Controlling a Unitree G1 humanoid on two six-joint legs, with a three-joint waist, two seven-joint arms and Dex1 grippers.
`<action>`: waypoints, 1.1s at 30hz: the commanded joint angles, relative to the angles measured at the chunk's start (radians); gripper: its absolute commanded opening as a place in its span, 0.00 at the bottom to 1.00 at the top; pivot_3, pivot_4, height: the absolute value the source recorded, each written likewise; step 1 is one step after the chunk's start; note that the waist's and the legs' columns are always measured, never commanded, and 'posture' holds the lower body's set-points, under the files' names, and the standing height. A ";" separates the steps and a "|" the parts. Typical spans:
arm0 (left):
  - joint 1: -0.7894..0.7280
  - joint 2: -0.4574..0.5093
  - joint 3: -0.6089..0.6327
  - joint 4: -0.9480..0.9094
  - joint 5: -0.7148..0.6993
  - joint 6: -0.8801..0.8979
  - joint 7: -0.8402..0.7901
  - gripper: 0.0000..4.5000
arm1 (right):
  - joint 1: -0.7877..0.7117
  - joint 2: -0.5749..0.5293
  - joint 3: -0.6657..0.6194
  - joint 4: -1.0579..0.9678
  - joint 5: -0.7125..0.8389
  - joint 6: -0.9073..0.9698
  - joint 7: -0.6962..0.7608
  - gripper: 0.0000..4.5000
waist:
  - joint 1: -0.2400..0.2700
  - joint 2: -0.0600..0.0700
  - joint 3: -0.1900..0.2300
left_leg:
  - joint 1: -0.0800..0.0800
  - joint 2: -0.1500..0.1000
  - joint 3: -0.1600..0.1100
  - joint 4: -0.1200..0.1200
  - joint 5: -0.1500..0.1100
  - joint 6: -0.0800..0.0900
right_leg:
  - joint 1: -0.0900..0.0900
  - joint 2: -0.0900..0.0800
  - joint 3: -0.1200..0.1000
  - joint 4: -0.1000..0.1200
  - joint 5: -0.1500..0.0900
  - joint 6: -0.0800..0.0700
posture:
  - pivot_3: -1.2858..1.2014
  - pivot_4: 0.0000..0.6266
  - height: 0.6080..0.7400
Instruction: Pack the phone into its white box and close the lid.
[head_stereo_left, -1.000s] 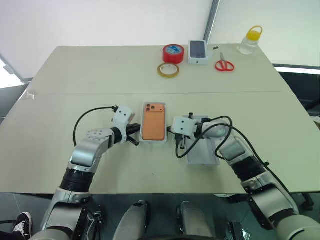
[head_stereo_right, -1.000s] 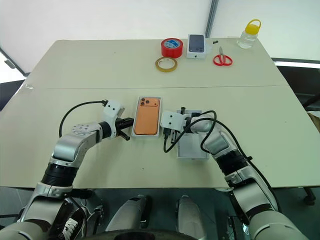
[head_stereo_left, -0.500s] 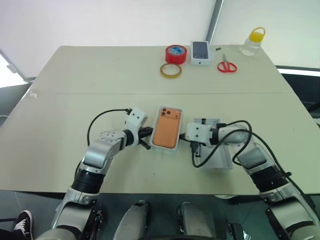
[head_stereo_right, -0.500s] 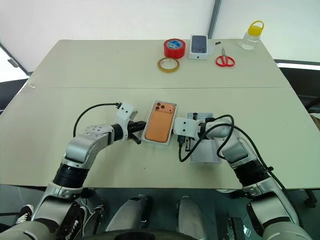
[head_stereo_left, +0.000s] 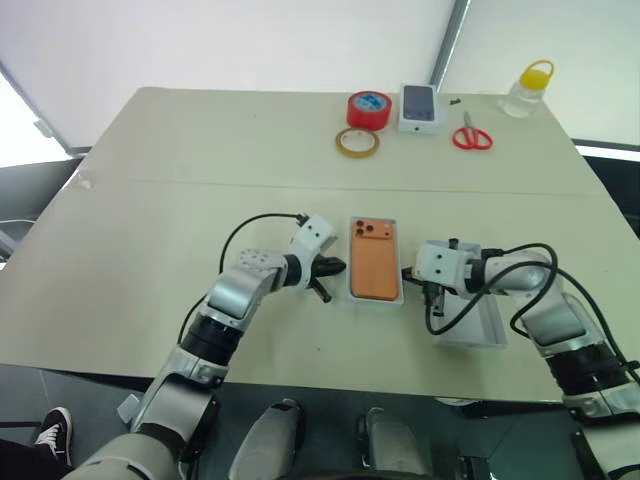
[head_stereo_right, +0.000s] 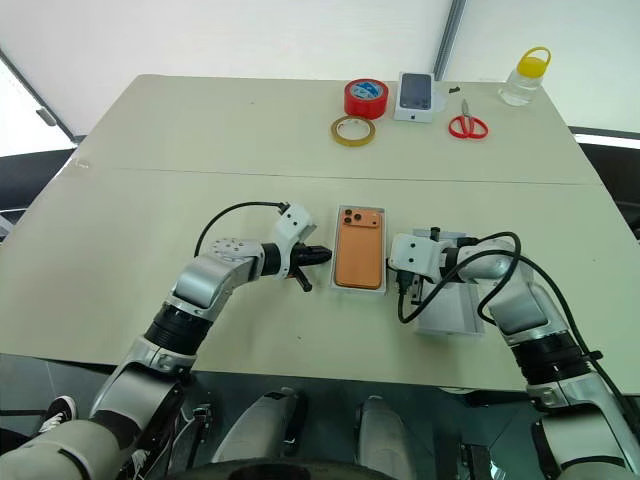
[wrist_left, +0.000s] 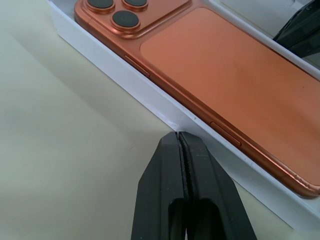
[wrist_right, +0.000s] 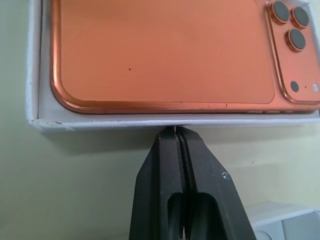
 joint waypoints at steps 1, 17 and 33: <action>-0.013 -0.109 -0.152 -0.010 -0.042 -0.021 -0.105 0.02 | 0.009 0.006 0.002 -0.088 0.063 -0.047 0.015 0.01 | 0.000 0.000 0.000 | 0.000 0.000 0.000 0.000 0.000 0.000 | 0.000 0.000 0.000 0.000 0.000 0.001 | 0.52 0.24 1.00; -0.039 -0.111 -0.108 0.059 0.008 -0.068 -0.141 0.02 | 0.029 -0.047 -0.034 -0.056 0.061 -0.070 0.052 0.01 | -0.006 0.000 0.000 | 0.000 0.000 0.000 0.000 0.000 0.001 | 0.000 0.000 0.000 0.000 -0.001 0.001 | 0.52 0.24 1.00; 0.036 -0.008 0.027 -0.019 -0.004 -0.102 -0.075 0.02 | 0.004 -0.087 -0.052 0.022 0.057 -0.118 0.044 0.01 | -0.031 0.000 0.000 | 0.000 0.001 0.000 0.000 0.000 0.000 | -0.001 0.000 0.001 0.002 0.000 0.001 | 0.52 0.24 1.00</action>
